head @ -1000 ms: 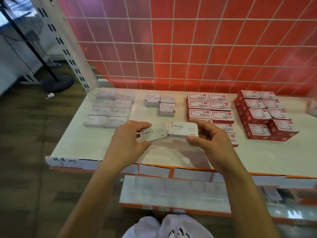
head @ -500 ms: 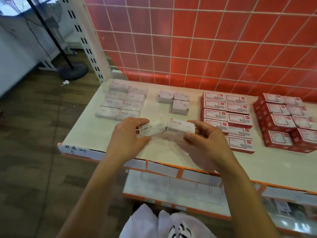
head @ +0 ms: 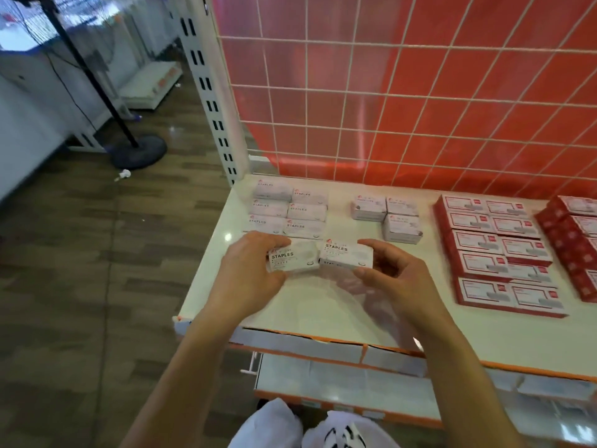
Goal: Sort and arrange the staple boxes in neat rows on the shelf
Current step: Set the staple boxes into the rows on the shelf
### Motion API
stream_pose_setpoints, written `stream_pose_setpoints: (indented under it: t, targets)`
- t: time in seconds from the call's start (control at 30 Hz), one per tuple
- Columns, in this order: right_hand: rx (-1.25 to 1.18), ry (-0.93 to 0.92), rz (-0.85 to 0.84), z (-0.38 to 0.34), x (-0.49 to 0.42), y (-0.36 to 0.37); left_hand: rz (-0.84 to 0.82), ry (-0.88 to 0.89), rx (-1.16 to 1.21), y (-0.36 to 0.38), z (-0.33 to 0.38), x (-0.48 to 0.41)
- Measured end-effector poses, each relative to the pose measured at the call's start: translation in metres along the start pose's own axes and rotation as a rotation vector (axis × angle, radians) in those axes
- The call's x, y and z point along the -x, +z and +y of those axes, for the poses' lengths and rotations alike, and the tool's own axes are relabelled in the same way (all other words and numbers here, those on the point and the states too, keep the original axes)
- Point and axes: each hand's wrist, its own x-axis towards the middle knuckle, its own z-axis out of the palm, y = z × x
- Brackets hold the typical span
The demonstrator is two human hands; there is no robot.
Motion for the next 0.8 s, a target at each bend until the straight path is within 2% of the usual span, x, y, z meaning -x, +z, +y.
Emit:
stream_pose_setpoints:
  t: [0.07,0.27,0.4,0.57,0.8]
  targets:
    - [0.125,-0.025,0.03,0.004,-0.005,0.011,-0.025,0.007,0.008,-0.008,-0.013,-0.004]
    - [0.201,-0.059,0.117,0.006,-0.02,0.04,-0.059,0.013,0.055,-0.024,-0.039,-0.019]
    - [0.286,-0.082,0.233,-0.005,-0.048,0.047,-0.066,0.013,0.056,-0.031,-0.052,-0.029]
    - [0.56,-0.185,0.273,-0.024,-0.09,0.048,-0.074,0.014,0.065,-0.035,-0.065,-0.036]
    - [0.754,-0.227,0.215,-0.034,-0.131,0.052,-0.064,0.041,0.083,-0.037,-0.07,-0.057]
